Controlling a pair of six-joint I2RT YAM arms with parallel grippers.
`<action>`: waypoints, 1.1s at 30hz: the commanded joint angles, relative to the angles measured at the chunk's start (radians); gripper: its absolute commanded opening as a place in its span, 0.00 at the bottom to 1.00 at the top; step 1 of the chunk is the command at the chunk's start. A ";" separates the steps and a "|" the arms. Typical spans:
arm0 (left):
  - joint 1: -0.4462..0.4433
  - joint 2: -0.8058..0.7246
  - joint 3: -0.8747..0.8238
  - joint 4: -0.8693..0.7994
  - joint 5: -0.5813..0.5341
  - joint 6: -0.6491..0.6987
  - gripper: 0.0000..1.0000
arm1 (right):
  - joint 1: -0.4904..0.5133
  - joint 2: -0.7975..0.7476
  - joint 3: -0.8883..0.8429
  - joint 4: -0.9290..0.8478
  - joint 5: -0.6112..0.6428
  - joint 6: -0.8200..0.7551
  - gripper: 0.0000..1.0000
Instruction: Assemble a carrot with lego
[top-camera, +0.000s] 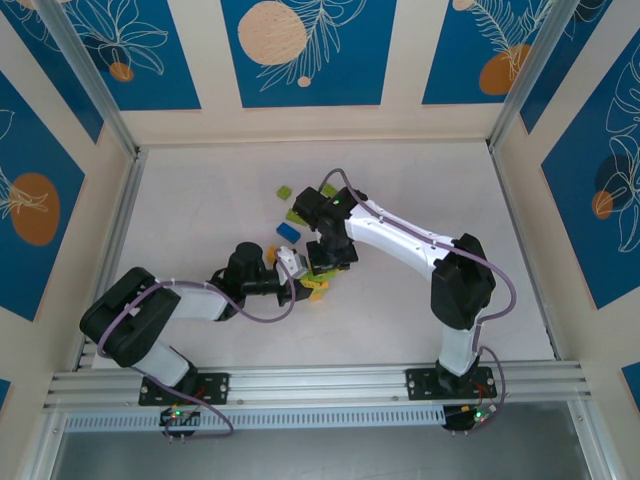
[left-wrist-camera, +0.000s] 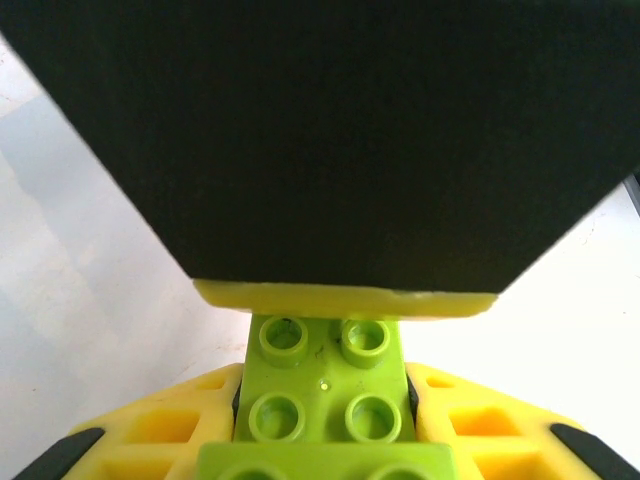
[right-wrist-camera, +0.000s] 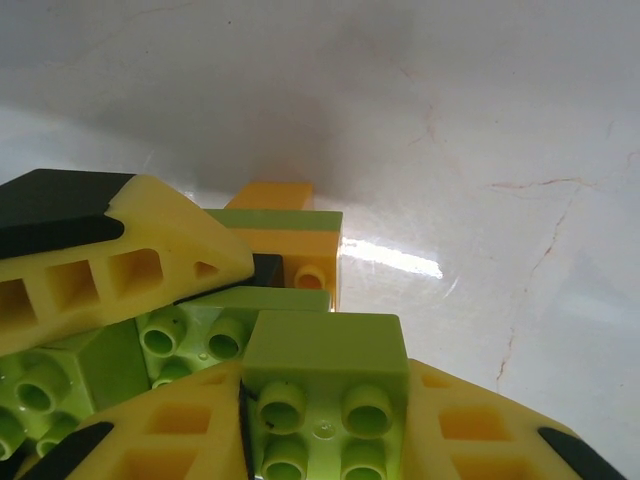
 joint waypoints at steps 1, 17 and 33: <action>-0.005 0.027 0.020 -0.055 -0.036 0.026 0.21 | 0.043 0.092 -0.054 -0.011 -0.066 0.022 0.30; -0.004 0.030 0.023 -0.060 -0.039 0.030 0.20 | 0.036 0.035 -0.008 0.025 -0.078 0.001 0.56; -0.006 0.020 0.026 -0.073 -0.036 0.025 0.20 | -0.057 -0.169 0.057 -0.028 0.030 -0.034 0.76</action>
